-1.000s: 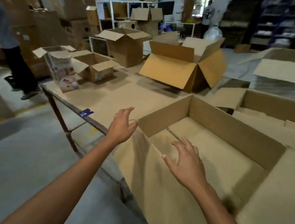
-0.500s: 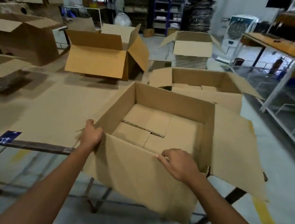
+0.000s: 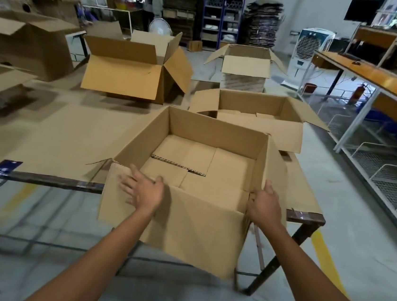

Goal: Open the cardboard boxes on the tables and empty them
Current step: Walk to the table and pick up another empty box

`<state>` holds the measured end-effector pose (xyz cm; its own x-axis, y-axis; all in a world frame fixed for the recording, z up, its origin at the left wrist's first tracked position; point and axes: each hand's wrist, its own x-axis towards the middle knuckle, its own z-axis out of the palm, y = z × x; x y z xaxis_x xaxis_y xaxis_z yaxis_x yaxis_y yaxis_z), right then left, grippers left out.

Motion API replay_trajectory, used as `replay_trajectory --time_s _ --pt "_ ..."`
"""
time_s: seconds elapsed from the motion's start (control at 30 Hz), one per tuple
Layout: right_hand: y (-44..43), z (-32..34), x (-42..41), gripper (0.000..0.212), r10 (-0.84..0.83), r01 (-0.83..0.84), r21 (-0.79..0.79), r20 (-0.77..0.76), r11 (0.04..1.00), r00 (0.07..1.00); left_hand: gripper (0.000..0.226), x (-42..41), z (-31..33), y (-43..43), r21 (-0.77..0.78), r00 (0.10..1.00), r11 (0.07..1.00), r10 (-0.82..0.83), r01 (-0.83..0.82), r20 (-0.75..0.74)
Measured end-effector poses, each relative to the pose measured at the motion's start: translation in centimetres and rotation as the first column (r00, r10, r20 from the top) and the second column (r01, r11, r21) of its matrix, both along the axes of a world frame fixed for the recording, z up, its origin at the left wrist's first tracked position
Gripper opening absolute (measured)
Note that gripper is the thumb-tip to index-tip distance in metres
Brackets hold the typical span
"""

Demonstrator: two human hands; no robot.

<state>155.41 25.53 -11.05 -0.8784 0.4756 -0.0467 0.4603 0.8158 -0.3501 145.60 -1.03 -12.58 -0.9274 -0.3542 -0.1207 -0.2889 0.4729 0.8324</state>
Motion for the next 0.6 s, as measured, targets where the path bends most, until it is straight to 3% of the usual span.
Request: replay_trajectory --time_s 0.17,0.3,0.5,0.6 --pt "-4.0 1.5 1.7 0.058 -0.032 0.028 -0.119 -0.037 0.992 0.999 0.107 6.9 1.3 7.1 0.273 0.991 0.962 -0.03 -0.006 0.129" --pt "-6.0 1.8 3.1 0.059 0.003 -0.021 -0.153 -0.122 0.988 0.993 0.124 8.9 1.1 8.2 0.257 0.986 0.966 -0.017 -0.027 0.168" --pt "-6.2 1.7 2.6 0.043 0.09 -0.127 -0.175 -0.206 0.976 0.974 0.096 7.6 0.8 2.9 0.155 0.997 0.987 -0.038 0.026 0.069" --pt "-6.7 1.6 1.7 0.028 0.102 -0.127 -0.109 -0.211 0.986 0.972 0.082 4.7 0.1 -2.3 0.154 0.996 0.984 -0.09 0.086 0.022"
